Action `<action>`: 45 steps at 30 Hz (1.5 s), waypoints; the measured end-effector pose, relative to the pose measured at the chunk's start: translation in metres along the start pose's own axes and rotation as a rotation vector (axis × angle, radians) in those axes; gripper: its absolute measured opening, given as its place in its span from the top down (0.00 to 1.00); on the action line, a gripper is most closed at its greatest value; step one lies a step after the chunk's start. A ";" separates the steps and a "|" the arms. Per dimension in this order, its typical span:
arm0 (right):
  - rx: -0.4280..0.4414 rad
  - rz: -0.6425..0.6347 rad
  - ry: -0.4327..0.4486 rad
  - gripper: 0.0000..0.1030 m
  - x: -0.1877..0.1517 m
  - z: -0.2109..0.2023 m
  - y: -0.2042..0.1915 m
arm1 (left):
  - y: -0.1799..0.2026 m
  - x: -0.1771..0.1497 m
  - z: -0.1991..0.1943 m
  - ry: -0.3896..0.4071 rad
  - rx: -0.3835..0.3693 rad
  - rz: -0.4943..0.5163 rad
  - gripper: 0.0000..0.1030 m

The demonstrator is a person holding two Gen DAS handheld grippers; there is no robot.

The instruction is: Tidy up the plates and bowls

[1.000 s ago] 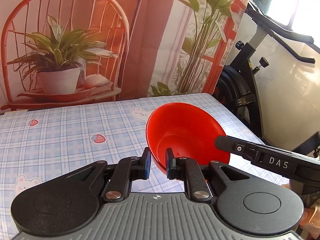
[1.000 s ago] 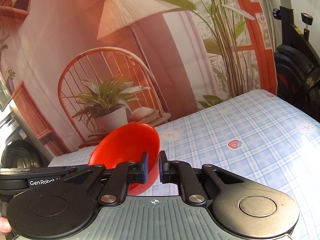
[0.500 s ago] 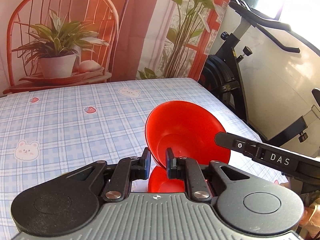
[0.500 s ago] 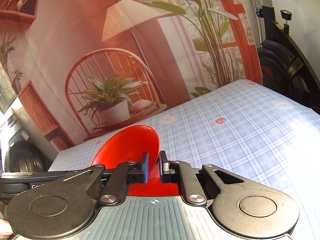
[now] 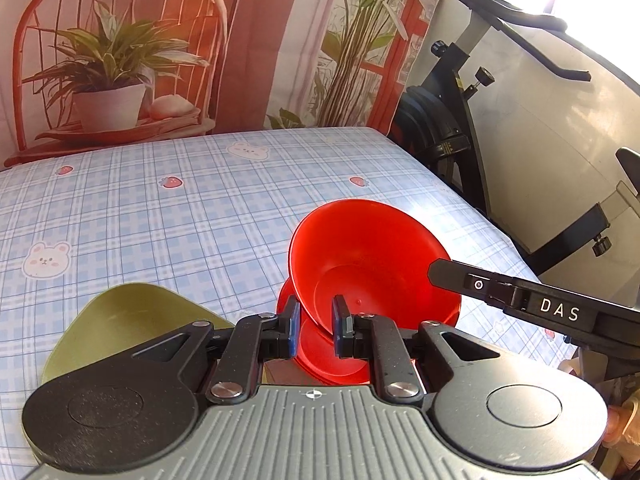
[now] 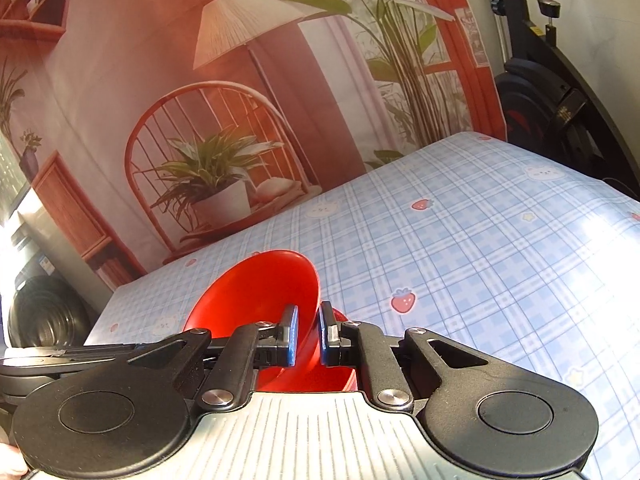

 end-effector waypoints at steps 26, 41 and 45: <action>-0.042 0.024 -0.045 0.82 -0.027 0.014 0.016 | -0.007 -0.011 0.019 -0.044 -0.046 0.013 0.69; -0.019 0.117 -0.060 0.80 -0.040 0.026 0.038 | -0.011 -0.008 0.029 -0.041 -0.016 -0.013 0.69; -0.021 0.151 -0.061 0.85 -0.043 0.027 0.045 | -0.006 -0.009 0.035 -0.056 -0.035 -0.003 0.69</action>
Point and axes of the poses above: each gripper's, at about its wrist camera, not at the fingertips, and z roughly the way its jaws point, y to its right, x to its top, the point moved 2 cm from there along z, roughly the way its jaws point, and after that the axes turned 6 degrees about x, right-handed, at the moved point
